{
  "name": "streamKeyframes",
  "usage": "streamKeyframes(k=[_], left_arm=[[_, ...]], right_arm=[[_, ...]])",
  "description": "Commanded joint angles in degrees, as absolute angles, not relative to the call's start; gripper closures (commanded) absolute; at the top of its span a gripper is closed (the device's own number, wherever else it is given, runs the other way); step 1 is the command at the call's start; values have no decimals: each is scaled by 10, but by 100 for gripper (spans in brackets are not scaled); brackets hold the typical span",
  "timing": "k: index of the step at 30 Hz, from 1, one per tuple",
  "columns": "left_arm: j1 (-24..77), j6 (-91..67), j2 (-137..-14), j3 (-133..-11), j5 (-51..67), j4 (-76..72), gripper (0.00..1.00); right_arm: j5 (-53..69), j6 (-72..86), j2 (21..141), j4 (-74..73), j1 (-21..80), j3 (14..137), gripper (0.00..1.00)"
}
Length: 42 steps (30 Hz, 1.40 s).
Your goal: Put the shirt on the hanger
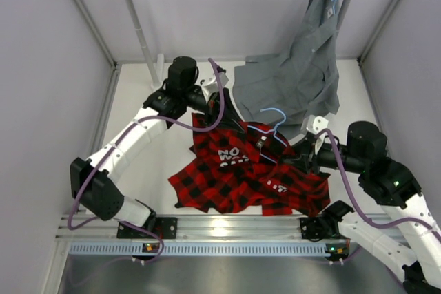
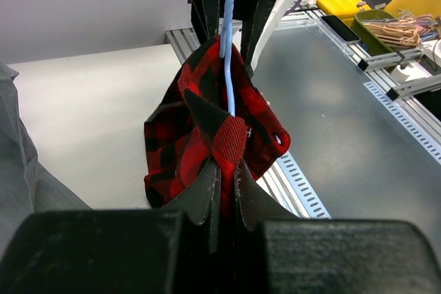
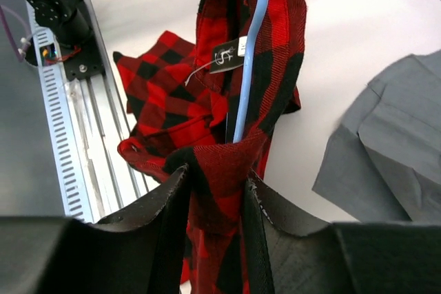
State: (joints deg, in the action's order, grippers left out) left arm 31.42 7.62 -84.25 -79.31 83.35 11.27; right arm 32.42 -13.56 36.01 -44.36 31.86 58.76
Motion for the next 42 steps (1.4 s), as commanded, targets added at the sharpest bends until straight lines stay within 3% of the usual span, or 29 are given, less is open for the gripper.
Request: streamKeyframes(k=[1,5,7,9,12,15,19,21,23,26,29,30,33,36,37,42], left_arm=[[313,85,-810,-816,958,98,100],[313,90,-802,-815,958,98,100],[312,91,-800,-814,958,98,100],[313,90,-798,-811,958,98,100],[312,92,-791,-808,957,98,100],[312,97,-786,-808,957,98,100],[311,95,-787,-815,949,100,100],[311,84,-785,-816,889,101,100],[312,76,-780,-817,804,101,87],[312,69,-774,-821,759,101,77],[313,62,-770,-831,717,103,39],[312,52,-767,-836,687,98,2],[313,3,-756,-845,622,70,2],[313,-67,-730,-831,444,10,2],[313,-82,-703,-824,337,-18,2],[313,-146,-622,-825,14,23,2]], right_arm=[[366,-144,363,-378,315,581,68],[349,-141,368,-366,315,569,65],[331,-134,367,-356,315,564,58],[309,-136,366,-356,315,561,61],[323,-137,363,-352,316,559,77],[333,-129,358,-344,315,554,100],[352,-77,330,-288,315,541,100],[265,5,303,-227,315,528,100],[205,45,288,-205,315,522,100],[166,55,269,-203,315,533,100],[171,39,265,-205,315,538,100],[172,33,267,-205,316,541,100],[171,18,279,-219,315,551,100],[133,21,286,-217,315,551,100],[121,26,288,-218,315,553,100],[72,73,336,-179,315,574,100]])
